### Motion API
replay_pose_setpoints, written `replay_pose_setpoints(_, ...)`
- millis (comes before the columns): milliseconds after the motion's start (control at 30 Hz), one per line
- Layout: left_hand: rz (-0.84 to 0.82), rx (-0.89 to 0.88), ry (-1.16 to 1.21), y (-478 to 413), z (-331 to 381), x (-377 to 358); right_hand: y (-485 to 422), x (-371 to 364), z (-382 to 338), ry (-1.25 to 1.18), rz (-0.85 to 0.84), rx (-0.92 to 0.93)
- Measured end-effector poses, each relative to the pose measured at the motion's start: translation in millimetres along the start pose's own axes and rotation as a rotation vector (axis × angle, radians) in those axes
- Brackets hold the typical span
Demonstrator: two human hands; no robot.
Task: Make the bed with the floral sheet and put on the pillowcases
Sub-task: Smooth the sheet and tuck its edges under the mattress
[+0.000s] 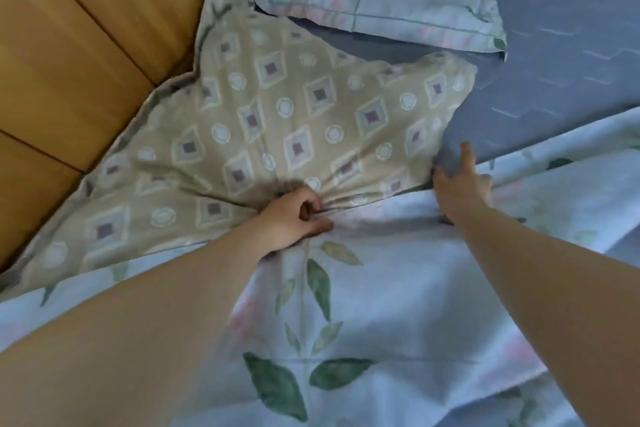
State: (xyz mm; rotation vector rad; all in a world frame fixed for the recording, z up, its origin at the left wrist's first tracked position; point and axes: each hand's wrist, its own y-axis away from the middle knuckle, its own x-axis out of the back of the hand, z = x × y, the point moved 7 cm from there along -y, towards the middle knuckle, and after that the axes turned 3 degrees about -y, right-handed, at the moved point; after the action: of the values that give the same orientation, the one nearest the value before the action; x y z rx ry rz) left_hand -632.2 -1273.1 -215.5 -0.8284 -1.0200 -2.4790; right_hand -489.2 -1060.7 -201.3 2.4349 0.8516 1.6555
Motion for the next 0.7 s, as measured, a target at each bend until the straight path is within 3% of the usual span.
replay_pose_setpoints(133, -0.036, -0.017, 0.048, -21.8, -12.5, -11.3, -26.0, -16.6, 24.9, -0.059, -0.026, -0.169)
replay_pose_setpoints(267, -0.038, -0.062, 0.056, -25.4, -14.3, -14.8, -23.2, -9.4, 31.6, -0.111, 0.070, -0.245)
replay_pose_setpoints(533, -0.064, -0.044, -0.006, -9.0, -5.6, -17.0, 13.5, 42.5, 11.3, -0.296, 0.331, -0.202)
replay_pose_setpoints(633, -0.196, -0.093, -0.121, 9.2, 6.6, -1.9, 27.7, 62.8, -25.8, -0.394, 0.415, -0.174)
replay_pose_setpoints(700, -0.175, -0.161, -0.140, 17.9, 12.9, 21.6, 30.9, 67.0, -68.7, -0.463, 0.381, -0.099)
